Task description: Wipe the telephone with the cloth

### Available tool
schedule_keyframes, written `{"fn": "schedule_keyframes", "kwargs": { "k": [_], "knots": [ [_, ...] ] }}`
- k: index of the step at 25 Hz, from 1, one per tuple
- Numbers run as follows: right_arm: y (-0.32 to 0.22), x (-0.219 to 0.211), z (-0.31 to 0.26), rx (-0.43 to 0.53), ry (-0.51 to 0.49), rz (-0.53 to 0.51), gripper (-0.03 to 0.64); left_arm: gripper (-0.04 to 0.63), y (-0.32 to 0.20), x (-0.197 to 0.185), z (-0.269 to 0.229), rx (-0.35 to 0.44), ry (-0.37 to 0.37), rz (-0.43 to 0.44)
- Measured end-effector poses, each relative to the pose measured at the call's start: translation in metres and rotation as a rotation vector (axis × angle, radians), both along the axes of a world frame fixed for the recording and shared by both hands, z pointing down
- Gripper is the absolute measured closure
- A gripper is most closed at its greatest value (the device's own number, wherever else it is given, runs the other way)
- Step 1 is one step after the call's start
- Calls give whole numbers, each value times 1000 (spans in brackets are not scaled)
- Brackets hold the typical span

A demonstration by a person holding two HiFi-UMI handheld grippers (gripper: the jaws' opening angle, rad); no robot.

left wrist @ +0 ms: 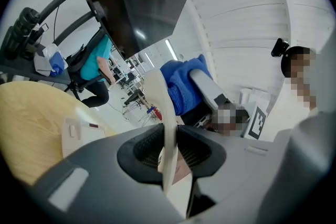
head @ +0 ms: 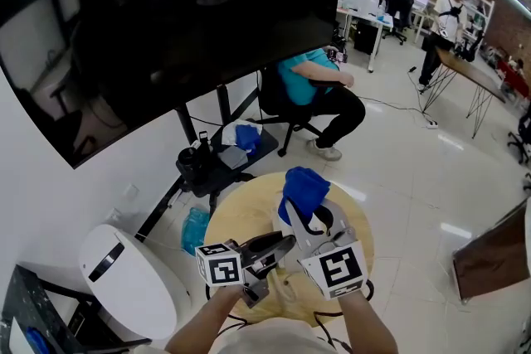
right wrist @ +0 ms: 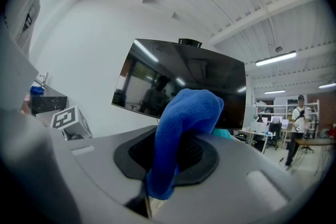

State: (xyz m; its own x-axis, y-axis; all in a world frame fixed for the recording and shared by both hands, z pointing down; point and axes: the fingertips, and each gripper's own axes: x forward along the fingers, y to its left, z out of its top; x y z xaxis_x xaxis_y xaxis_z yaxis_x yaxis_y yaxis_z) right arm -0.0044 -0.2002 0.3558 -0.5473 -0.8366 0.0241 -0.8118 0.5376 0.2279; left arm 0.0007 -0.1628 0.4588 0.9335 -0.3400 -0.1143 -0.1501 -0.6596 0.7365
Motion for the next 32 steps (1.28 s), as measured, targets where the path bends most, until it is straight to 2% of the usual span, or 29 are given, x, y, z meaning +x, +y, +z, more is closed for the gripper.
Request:
{"fn": "schedule_keyframes", "kwargs": {
  "k": [9, 32],
  "knots": [
    [17, 9, 12, -22, -15, 25, 555, 518, -12, -7, -8, -12, 34, -42],
    [63, 17, 54, -109, -39, 23, 555, 518, -26, -6, -23, -8, 48, -87]
  ]
}}
